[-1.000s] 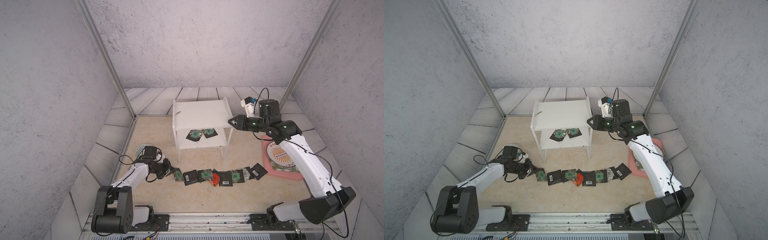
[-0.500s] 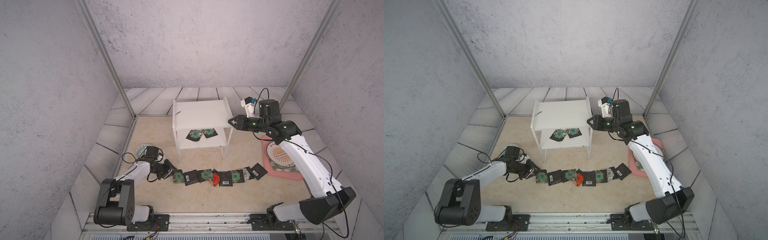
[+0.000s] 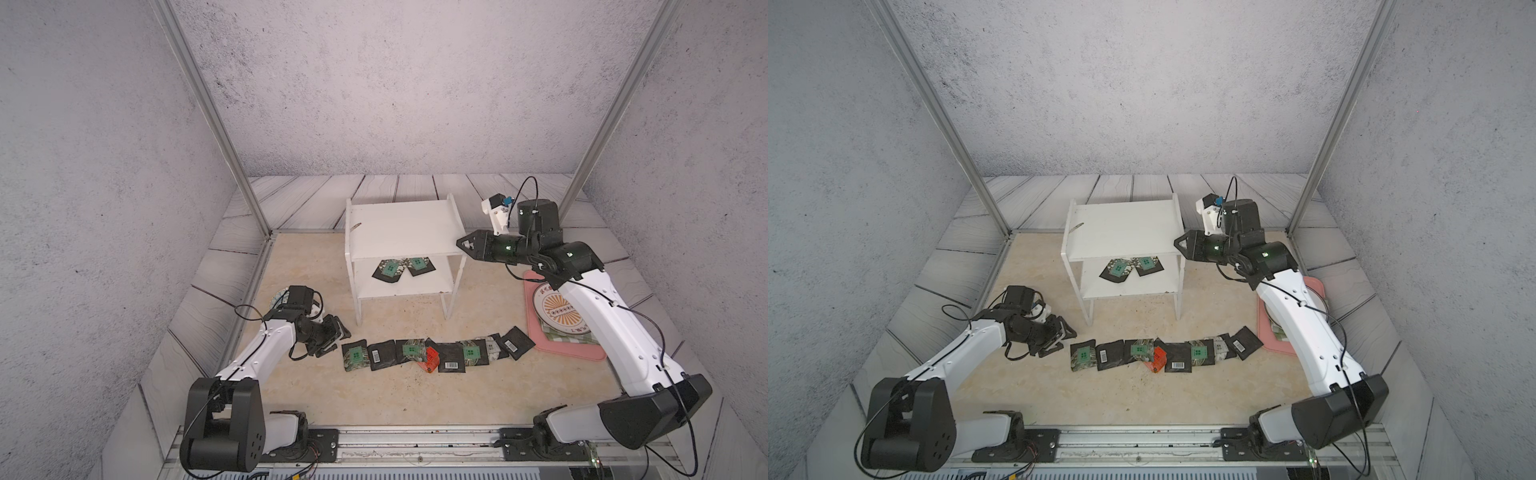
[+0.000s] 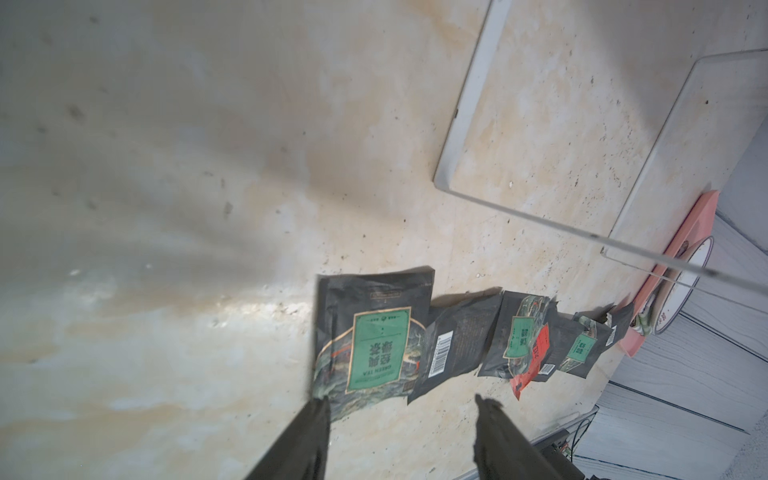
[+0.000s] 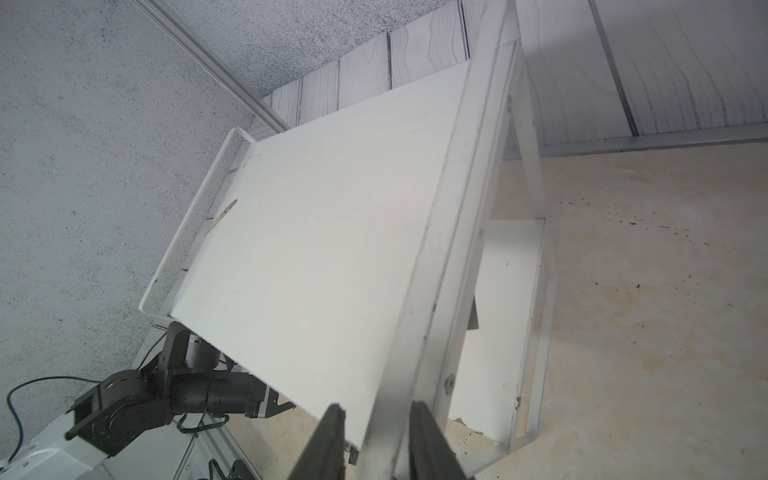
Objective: Remove the tea bags from the shelf
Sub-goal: Place the tea bag at the center of the board, then pick up the tea bag from the shelf.
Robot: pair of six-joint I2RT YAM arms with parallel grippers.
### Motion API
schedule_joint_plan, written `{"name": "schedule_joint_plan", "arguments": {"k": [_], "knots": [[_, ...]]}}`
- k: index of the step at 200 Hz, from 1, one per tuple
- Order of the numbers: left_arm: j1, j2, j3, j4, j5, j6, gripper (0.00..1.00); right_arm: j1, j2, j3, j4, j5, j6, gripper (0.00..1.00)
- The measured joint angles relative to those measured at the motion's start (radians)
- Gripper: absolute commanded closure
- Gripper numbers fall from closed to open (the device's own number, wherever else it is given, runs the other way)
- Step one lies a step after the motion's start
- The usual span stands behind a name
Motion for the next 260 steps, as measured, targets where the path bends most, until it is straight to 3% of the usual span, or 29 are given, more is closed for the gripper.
{"name": "schedule_joint_plan", "arguments": {"k": [139, 147, 168, 260], "knots": [[0.066, -0.067, 0.203, -0.087, -0.014, 0.020, 0.24, 0.000, 0.000, 0.000, 0.000, 0.000, -0.001, 0.68], [0.069, -0.067, 0.206, -0.080, -0.014, 0.014, 0.12, 0.000, 0.000, 0.000, 0.000, 0.000, -0.001, 0.68], [0.073, -0.060, 0.238, -0.067, -0.008, 0.004, 0.10, 0.000, 0.000, 0.000, 0.000, 0.000, -0.001, 0.68], [0.082, 0.201, 0.405, 0.080, 0.134, -0.026, 0.10, 0.000, 0.000, 0.000, 0.001, 0.000, -0.001, 0.68]]}}
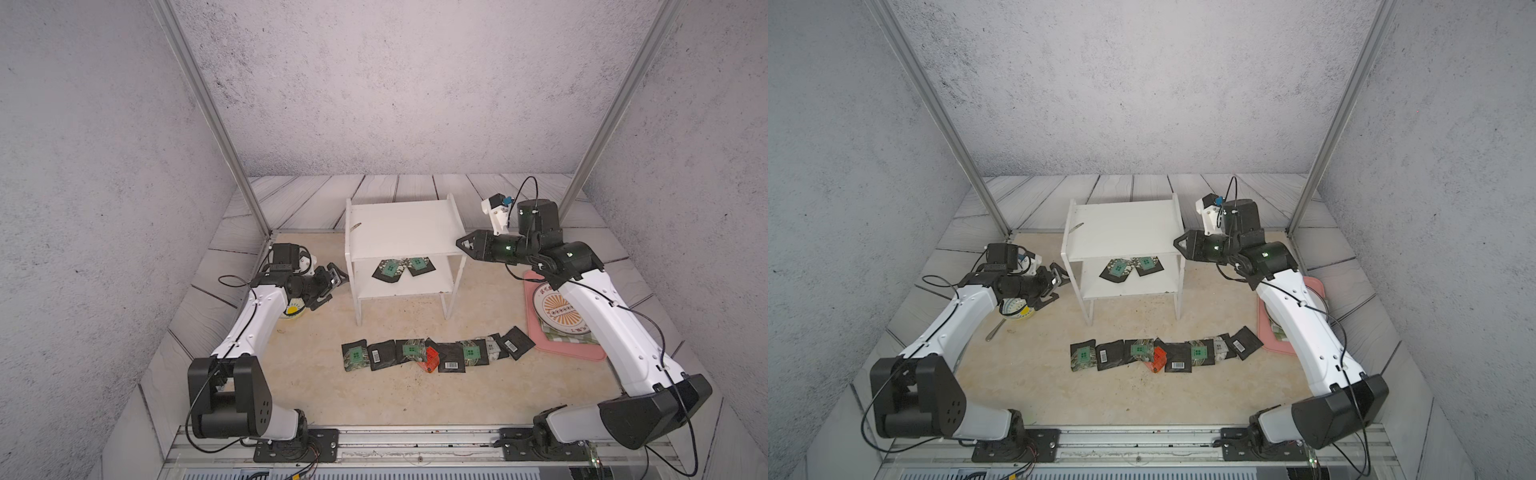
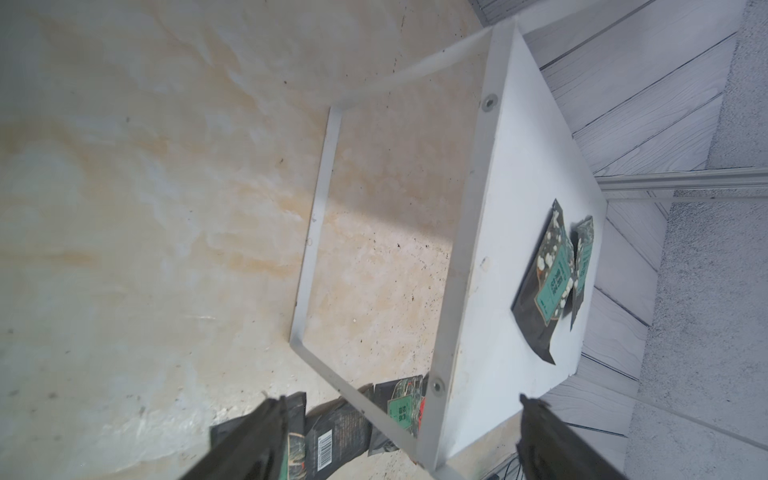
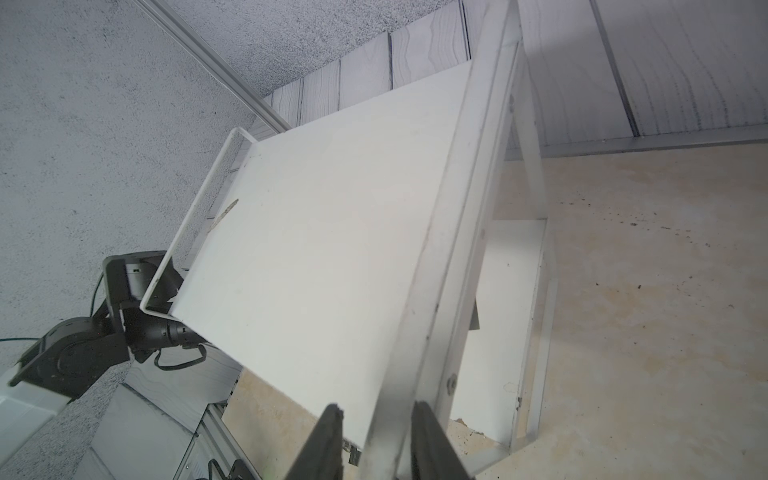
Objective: Remove the tea bags from the shelf
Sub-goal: Pick up the tea bag from the shelf.
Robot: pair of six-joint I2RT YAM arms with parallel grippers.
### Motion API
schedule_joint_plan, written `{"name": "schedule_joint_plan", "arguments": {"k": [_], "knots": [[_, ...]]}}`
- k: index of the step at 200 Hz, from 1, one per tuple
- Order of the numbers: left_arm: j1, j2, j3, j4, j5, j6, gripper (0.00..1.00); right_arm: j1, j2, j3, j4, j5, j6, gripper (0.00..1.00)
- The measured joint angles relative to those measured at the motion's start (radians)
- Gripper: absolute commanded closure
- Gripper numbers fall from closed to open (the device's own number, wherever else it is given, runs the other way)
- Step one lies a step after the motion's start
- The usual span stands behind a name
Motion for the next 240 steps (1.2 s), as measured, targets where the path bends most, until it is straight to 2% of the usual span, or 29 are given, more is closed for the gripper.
{"name": "schedule_joint_plan", "arguments": {"k": [69, 147, 197, 240], "knots": [[-0.010, 0.132, 0.090, 0.082, 0.104, -0.033, 0.09, 0.000, 0.000, 0.000, 0.000, 0.000, 0.000, 0.68], [-0.106, 0.314, 0.201, 0.132, 0.182, -0.040, 0.08, 0.000, 0.000, 0.000, 0.001, 0.000, 0.000, 0.68], [-0.145, 0.349, 0.214, 0.146, 0.216, -0.040, 0.08, 0.000, 0.000, -0.001, 0.002, 0.000, 0.000, 0.68], [-0.171, 0.380, 0.224, 0.142, 0.200, -0.029, 0.10, 0.000, 0.000, -0.003, 0.006, 0.000, 0.000, 0.68]]}}
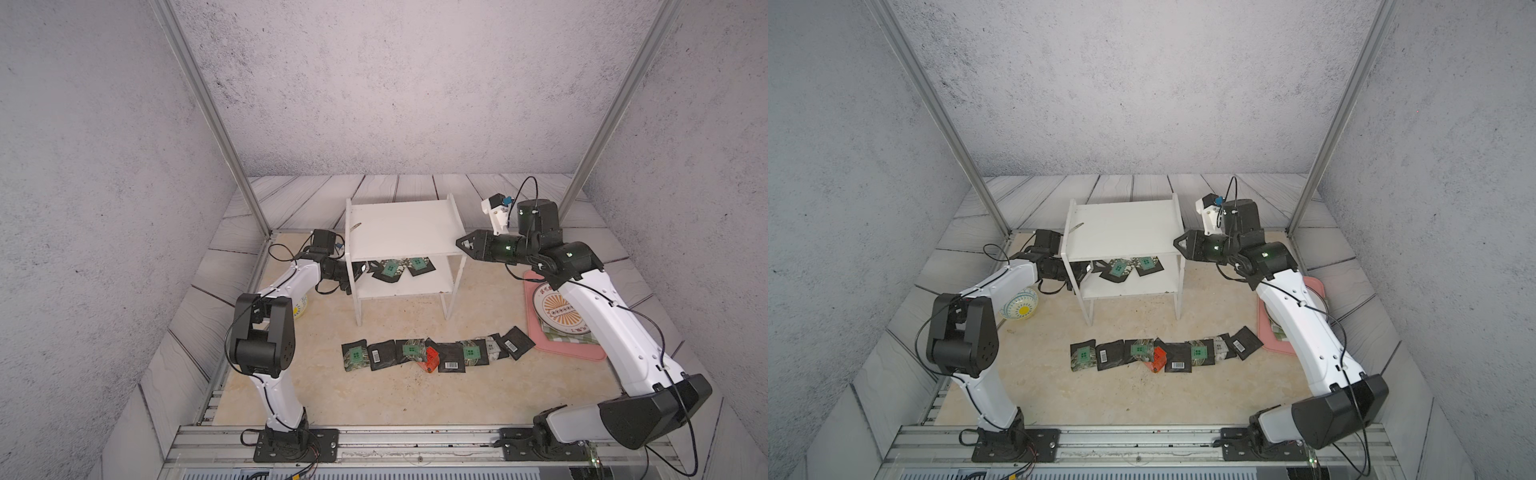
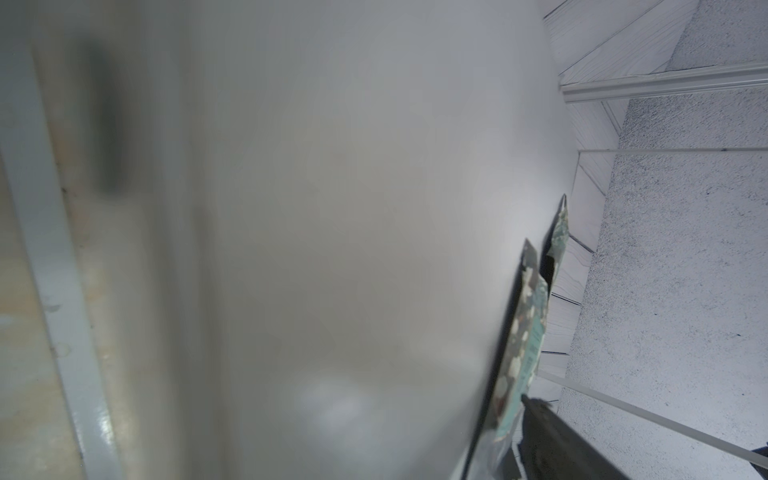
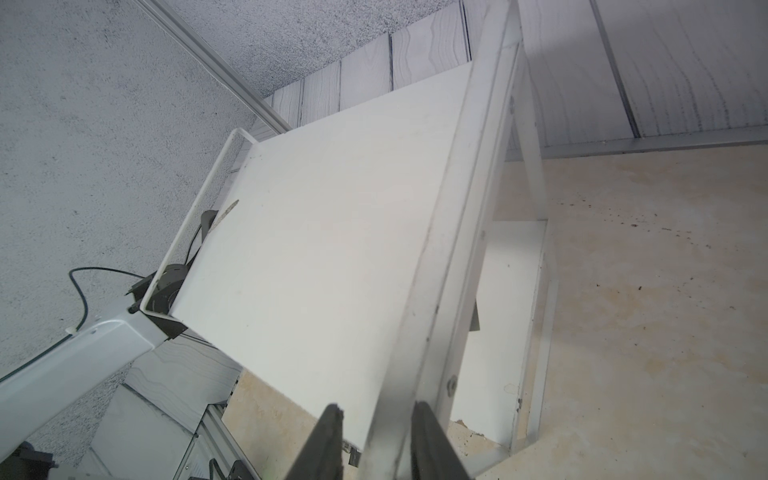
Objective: Remove the tea bags from the shelf
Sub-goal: Pick up the tea bag from the shelf.
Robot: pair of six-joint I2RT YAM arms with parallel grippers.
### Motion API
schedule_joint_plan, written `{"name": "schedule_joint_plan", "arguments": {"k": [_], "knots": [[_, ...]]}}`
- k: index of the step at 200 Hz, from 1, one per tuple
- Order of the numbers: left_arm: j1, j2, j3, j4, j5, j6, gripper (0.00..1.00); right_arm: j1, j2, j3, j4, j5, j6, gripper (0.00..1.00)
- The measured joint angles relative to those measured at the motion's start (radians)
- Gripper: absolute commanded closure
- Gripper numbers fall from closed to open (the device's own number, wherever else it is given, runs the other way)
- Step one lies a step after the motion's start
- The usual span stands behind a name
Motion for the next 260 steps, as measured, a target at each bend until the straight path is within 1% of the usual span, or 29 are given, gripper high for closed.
{"name": "schedule_joint_plan", "arguments": {"k": [40, 85, 106, 141, 158, 195, 218, 260], "knots": [[-0.001, 0.001, 0.007, -0.025, -0.031, 0.029, 0.18, 0.000, 0.000, -0.007, 0.014, 0.000, 0.000, 0.68], [0.008, -0.032, -0.007, -0.053, -0.066, 0.060, 0.23, 0.000, 0.000, -0.014, 0.027, -0.001, 0.000, 0.68], [0.030, -0.078, -0.041, -0.076, -0.093, 0.075, 0.25, 0.000, 0.000, -0.018, 0.033, -0.001, 0.000, 0.68], [0.091, -0.148, -0.080, -0.132, -0.135, 0.109, 0.27, 0.000, -0.001, -0.025, 0.045, -0.004, 0.000, 0.68], [0.111, -0.171, -0.083, -0.161, -0.154, 0.123, 0.27, 0.000, -0.003, -0.029, 0.050, -0.005, 0.001, 0.68], [0.116, -0.195, -0.082, -0.185, -0.161, 0.138, 0.19, 0.000, -0.004, -0.034, 0.059, -0.008, 0.008, 0.68], [0.111, -0.195, -0.077, -0.193, -0.150, 0.140, 0.16, 0.000, -0.004, -0.037, 0.065, -0.008, 0.010, 0.68], [0.080, -0.183, -0.036, -0.212, -0.138, 0.148, 0.18, 0.000, -0.006, -0.043, 0.076, -0.010, 0.016, 0.68]]}}
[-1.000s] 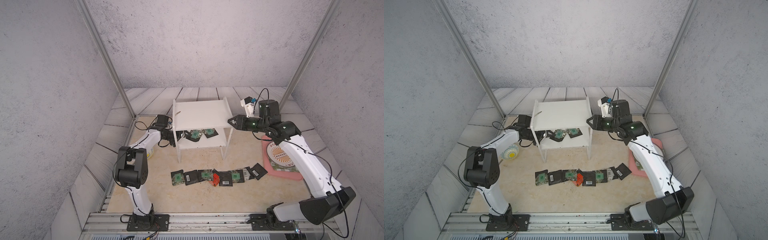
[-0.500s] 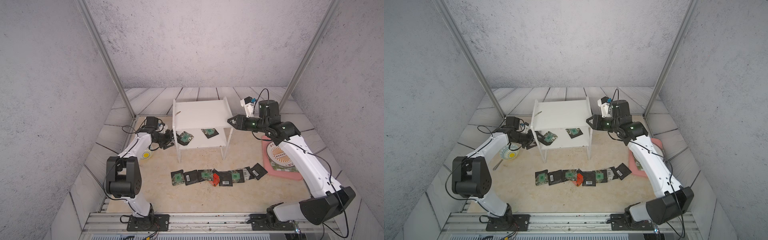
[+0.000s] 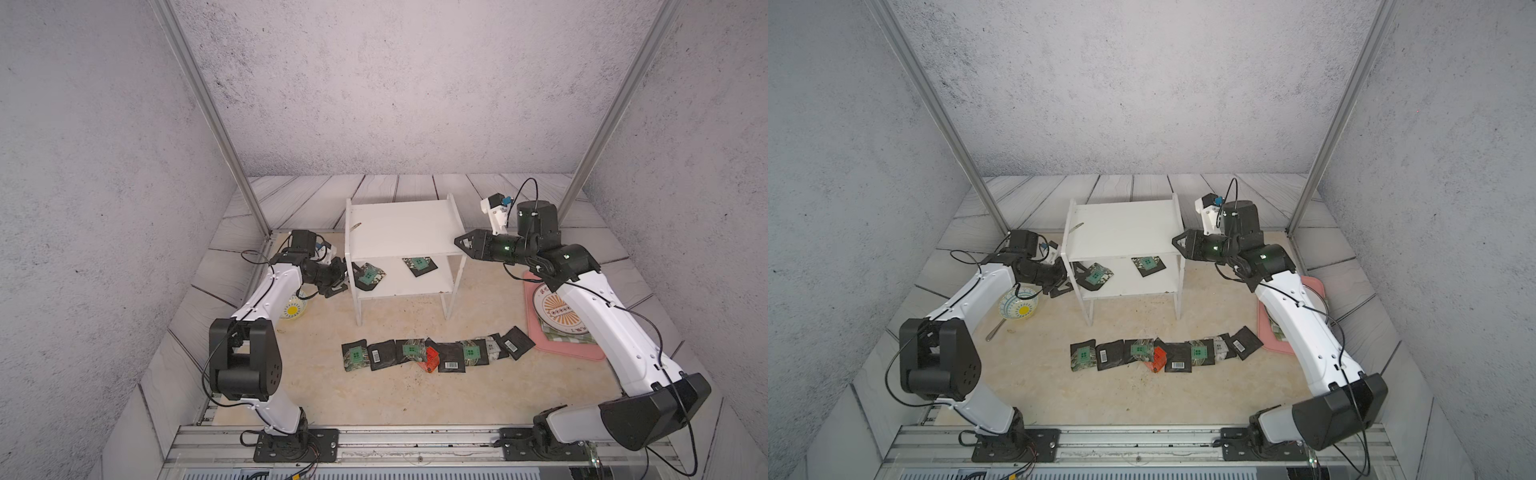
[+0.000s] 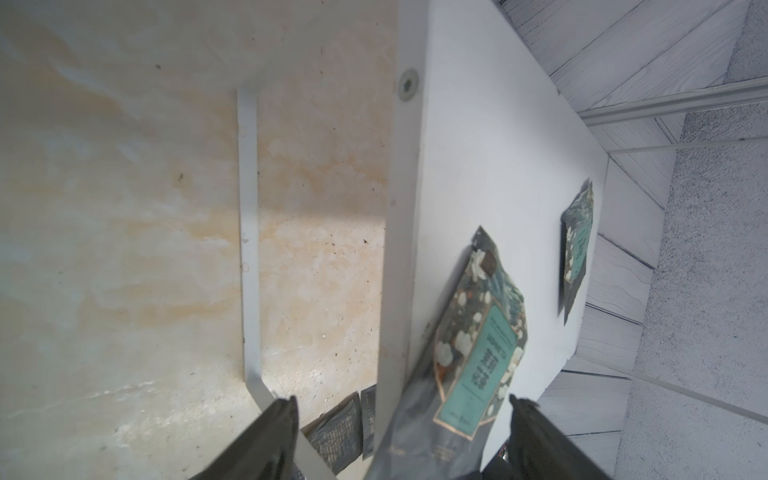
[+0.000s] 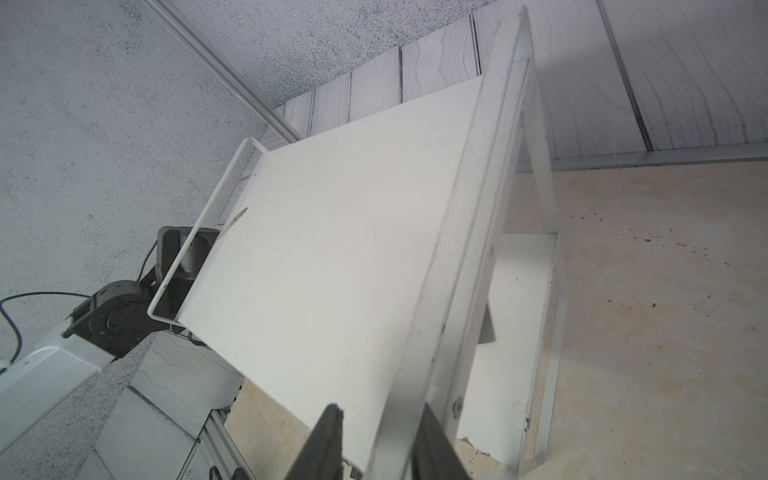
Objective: Remove the tea bags from the shelf
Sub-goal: Pick up the tea bag from the shelf.
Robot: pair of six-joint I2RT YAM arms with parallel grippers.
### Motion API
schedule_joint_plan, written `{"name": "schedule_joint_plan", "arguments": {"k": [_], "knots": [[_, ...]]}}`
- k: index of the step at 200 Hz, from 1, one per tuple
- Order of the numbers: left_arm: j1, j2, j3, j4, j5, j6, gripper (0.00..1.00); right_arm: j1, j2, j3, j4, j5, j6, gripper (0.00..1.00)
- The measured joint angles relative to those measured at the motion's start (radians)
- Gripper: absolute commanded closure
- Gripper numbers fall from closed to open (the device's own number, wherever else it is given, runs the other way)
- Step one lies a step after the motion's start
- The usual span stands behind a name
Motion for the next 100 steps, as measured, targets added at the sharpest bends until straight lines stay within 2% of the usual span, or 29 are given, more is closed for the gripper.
{"name": "schedule_joint_plan", "arguments": {"k": [29, 79, 100], "knots": [[-0.019, 0.027, 0.013, -0.003, 0.000, 0.005, 0.23, 0.000, 0.000, -0.001, 0.001, 0.000, 0.000, 0.68], [-0.023, 0.043, 0.013, -0.023, -0.002, 0.024, 0.47, 0.000, 0.000, -0.002, 0.003, -0.001, 0.000, 0.68], [-0.022, 0.042, 0.014, -0.021, 0.003, 0.027, 0.51, 0.000, 0.000, -0.002, 0.003, -0.001, 0.000, 0.68]]}}
